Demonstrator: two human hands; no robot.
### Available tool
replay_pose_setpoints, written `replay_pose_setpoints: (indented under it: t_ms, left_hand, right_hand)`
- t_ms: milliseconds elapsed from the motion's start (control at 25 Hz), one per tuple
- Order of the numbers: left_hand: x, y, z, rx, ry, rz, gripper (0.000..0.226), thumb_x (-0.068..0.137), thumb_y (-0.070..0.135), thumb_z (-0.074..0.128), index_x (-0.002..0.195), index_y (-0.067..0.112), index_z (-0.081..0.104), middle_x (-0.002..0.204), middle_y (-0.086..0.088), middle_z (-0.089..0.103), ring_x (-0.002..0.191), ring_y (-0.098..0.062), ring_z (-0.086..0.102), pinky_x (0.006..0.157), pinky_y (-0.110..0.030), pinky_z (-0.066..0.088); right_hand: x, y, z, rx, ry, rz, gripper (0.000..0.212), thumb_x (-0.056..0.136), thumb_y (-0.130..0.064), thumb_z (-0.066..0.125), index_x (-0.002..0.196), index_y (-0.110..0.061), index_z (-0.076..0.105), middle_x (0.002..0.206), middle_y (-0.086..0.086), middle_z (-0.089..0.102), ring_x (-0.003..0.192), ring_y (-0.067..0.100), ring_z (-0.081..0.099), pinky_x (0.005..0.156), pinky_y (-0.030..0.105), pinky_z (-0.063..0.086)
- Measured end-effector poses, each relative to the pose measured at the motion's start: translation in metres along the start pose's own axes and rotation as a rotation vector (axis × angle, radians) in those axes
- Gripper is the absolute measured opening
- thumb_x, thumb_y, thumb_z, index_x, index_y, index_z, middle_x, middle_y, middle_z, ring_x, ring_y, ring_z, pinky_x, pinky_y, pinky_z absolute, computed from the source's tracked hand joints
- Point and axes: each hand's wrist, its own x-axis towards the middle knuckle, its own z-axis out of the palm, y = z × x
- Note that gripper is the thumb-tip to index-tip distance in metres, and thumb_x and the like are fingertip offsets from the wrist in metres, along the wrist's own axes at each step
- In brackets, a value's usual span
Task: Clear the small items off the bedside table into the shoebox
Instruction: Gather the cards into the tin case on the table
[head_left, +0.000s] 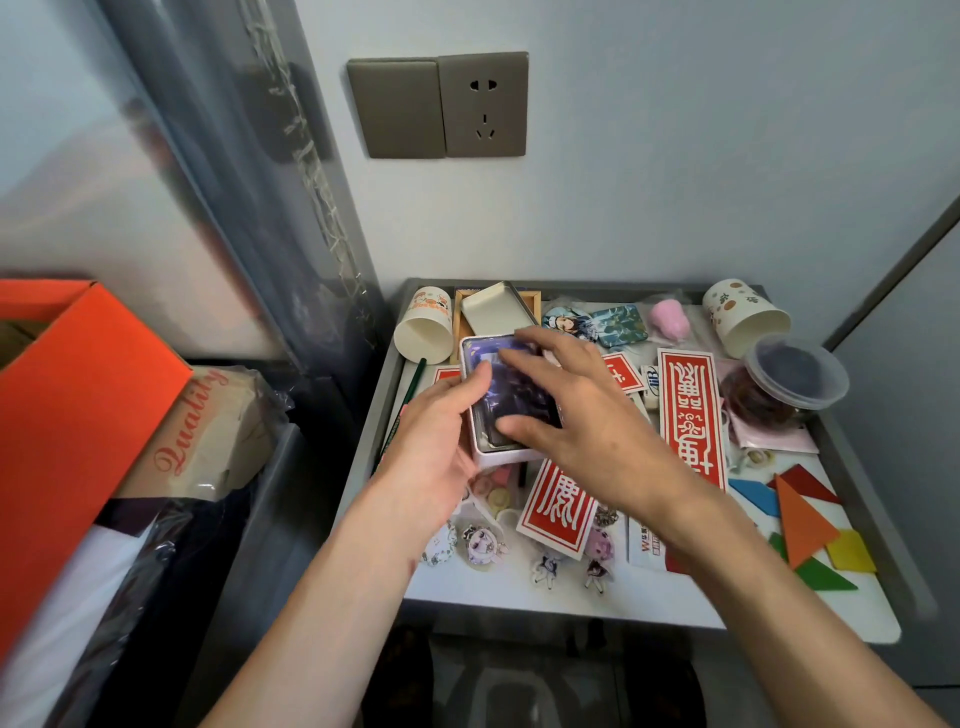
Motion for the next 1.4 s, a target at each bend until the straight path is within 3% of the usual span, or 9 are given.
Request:
replay_pose_setpoints:
  t_ms: [320, 440, 640, 760, 1000, 1080, 1200, 1280, 1400]
  left_hand:
    - [-0.001, -0.005, -0.002, 0.141, -0.032, -0.027, 0.032, 0.089, 0.025, 0.069, 0.114, 0.007, 0.065, 0.101, -0.017, 0.075, 0.079, -0.028, 0.071, 0.077, -0.042, 0.052]
    - [0.000, -0.006, -0.003, 0.137, -0.048, -0.052, 0.032, 0.088, 0.026, 0.070, 0.113, 0.007, 0.067, 0.100, -0.015, 0.076, 0.076, -0.025, 0.074, 0.062, -0.037, 0.060]
    - [-0.001, -0.007, -0.002, 0.132, -0.032, -0.057, 0.039, 0.083, 0.027, 0.071, 0.116, 0.006, 0.065, 0.104, -0.017, 0.075, 0.085, -0.029, 0.074, 0.078, -0.047, 0.059]
    - [-0.002, -0.006, -0.003, 0.124, -0.013, -0.045, 0.032, 0.087, 0.025, 0.070, 0.112, 0.006, 0.065, 0.099, -0.016, 0.076, 0.081, -0.028, 0.074, 0.069, -0.042, 0.062]
    - [-0.002, -0.003, -0.004, 0.146, 0.043, 0.020, 0.029, 0.093, 0.022, 0.065, 0.116, 0.004, 0.062, 0.086, -0.012, 0.077, 0.068, -0.024, 0.072, 0.067, -0.038, 0.056]
    - [-0.001, 0.001, -0.006, 0.106, 0.091, 0.063, 0.027, 0.094, 0.019, 0.064, 0.115, 0.003, 0.060, 0.081, -0.011, 0.076, 0.065, -0.023, 0.072, 0.061, -0.037, 0.059]
    - [0.000, 0.013, -0.018, 0.019, 0.192, 0.115, 0.025, 0.095, 0.019, 0.063, 0.113, 0.002, 0.060, 0.082, -0.014, 0.076, 0.064, -0.025, 0.073, 0.057, -0.038, 0.062]
    - [0.000, 0.022, -0.028, -0.048, 0.263, 0.135, 0.026, 0.096, 0.020, 0.061, 0.113, 0.001, 0.061, 0.079, -0.014, 0.076, 0.059, -0.024, 0.072, 0.050, -0.035, 0.059]
    - [0.001, 0.030, -0.038, -0.115, 0.313, 0.126, 0.032, 0.098, 0.024, 0.059, 0.119, -0.001, 0.062, 0.088, -0.017, 0.075, 0.057, -0.023, 0.072, 0.043, -0.029, 0.054]
  right_hand:
    - [0.005, 0.013, -0.007, -0.036, -0.115, -0.007, 0.085, 0.077, -0.042, 0.076, 0.149, -0.024, 0.034, 0.138, -0.013, 0.032, 0.126, 0.002, 0.025, 0.110, 0.023, 0.022]
    - [0.008, 0.015, -0.007, -0.039, -0.131, 0.001, 0.083, 0.075, -0.041, 0.078, 0.146, -0.023, 0.038, 0.134, -0.010, 0.035, 0.120, 0.002, 0.026, 0.102, 0.016, 0.021]
    - [0.012, 0.016, -0.006, -0.012, -0.144, 0.000, 0.079, 0.076, -0.039, 0.078, 0.144, -0.022, 0.039, 0.131, -0.009, 0.035, 0.114, 0.000, 0.024, 0.097, 0.015, 0.023]
    - [0.013, 0.017, -0.003, 0.007, -0.158, -0.008, 0.080, 0.077, -0.038, 0.077, 0.144, -0.022, 0.038, 0.131, -0.009, 0.034, 0.115, 0.000, 0.025, 0.097, 0.015, 0.024]
    - [0.016, 0.013, 0.005, 0.044, -0.148, -0.039, 0.078, 0.080, -0.037, 0.074, 0.147, -0.021, 0.038, 0.133, -0.007, 0.035, 0.122, 0.004, 0.028, 0.100, 0.010, 0.022]
    - [0.019, 0.011, 0.011, 0.142, -0.097, -0.042, 0.072, 0.082, -0.040, 0.071, 0.146, -0.022, 0.042, 0.134, -0.009, 0.038, 0.126, 0.004, 0.033, 0.104, 0.011, 0.025]
    - [0.040, 0.018, 0.016, 0.258, 0.181, 0.083, 0.045, 0.091, -0.039, 0.062, 0.133, -0.023, 0.056, 0.131, -0.007, 0.051, 0.121, 0.004, 0.047, 0.100, 0.015, 0.039]
    - [0.070, 0.031, 0.021, 0.030, 0.226, 0.242, 0.042, 0.091, -0.036, 0.063, 0.129, -0.018, 0.057, 0.130, 0.003, 0.054, 0.123, 0.017, 0.049, 0.103, 0.032, 0.042]
    - [0.111, 0.040, 0.038, -0.360, -0.014, 0.401, 0.071, 0.084, -0.056, 0.063, 0.139, -0.015, 0.045, 0.138, 0.014, 0.045, 0.131, 0.032, 0.038, 0.106, 0.044, 0.036]
